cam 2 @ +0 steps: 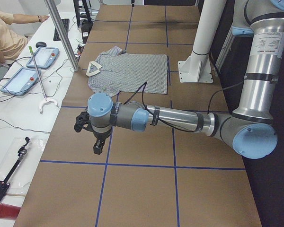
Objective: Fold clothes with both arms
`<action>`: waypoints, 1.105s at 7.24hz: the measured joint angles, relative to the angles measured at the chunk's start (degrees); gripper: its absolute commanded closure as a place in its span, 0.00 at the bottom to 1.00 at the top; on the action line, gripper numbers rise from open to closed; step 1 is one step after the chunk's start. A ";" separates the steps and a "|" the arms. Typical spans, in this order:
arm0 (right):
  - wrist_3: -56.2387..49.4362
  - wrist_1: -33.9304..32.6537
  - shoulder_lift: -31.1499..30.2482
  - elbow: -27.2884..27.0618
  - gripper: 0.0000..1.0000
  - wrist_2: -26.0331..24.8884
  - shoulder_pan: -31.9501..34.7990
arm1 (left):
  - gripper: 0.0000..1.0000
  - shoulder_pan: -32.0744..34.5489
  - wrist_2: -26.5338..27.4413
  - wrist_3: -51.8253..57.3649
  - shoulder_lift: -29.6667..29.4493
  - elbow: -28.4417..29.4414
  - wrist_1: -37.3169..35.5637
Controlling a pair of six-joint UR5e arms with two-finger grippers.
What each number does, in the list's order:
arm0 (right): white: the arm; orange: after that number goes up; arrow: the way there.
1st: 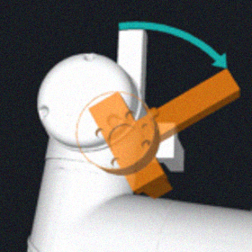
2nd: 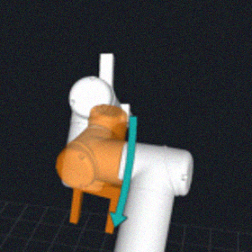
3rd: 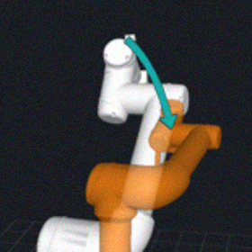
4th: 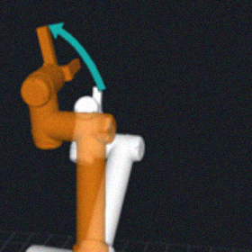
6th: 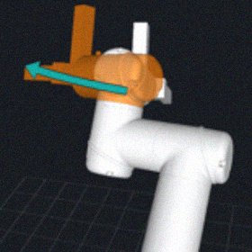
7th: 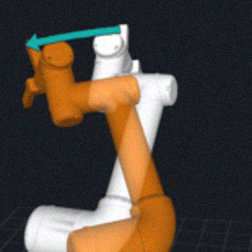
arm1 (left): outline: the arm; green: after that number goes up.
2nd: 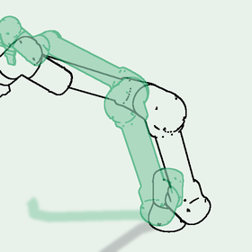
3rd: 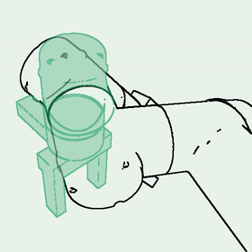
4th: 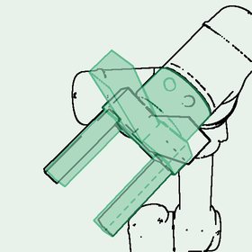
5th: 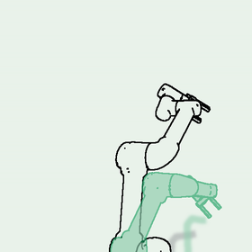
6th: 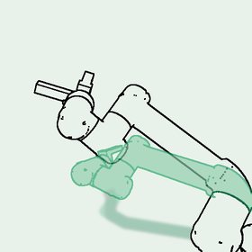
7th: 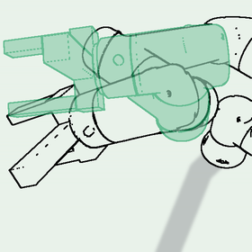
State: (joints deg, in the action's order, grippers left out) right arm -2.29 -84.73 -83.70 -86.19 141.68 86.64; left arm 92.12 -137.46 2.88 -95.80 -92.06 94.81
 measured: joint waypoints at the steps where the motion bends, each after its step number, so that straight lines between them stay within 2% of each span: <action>1: 0.43 4.26 -0.10 0.56 0.00 -0.01 -0.97 | 0.00 -0.02 -0.19 0.07 0.54 -0.39 0.20; 3: 9.73 13.14 1.70 1.15 0.00 -0.73 -6.84 | 0.00 -0.41 -0.35 -0.17 0.96 -2.00 0.39; 4: 19.24 17.46 4.50 2.40 0.00 -1.90 -10.98 | 0.00 -0.85 -0.38 -0.42 0.97 -3.14 0.48; 5: 31.78 21.12 9.31 5.09 0.05 -3.68 -14.77 | 0.00 -1.41 -0.39 -0.55 1.00 -4.50 0.50; 6: 44.46 24.70 14.74 8.42 0.16 -7.67 -18.66 | 0.00 -1.81 -0.42 -0.73 1.03 -5.82 0.45; 7: 56.09 27.80 19.87 11.76 0.32 -14.54 -23.40 | 0.00 -2.02 -0.43 -1.10 1.04 -6.91 0.38; 8: 65.41 29.57 24.41 15.15 0.32 -21.12 -28.03 | 0.00 -2.17 -0.42 -1.51 1.04 -7.65 0.38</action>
State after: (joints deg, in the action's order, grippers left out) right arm 63.12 -55.16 -59.29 -71.05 120.56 58.61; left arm 89.94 -137.88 1.38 -94.76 -99.71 95.20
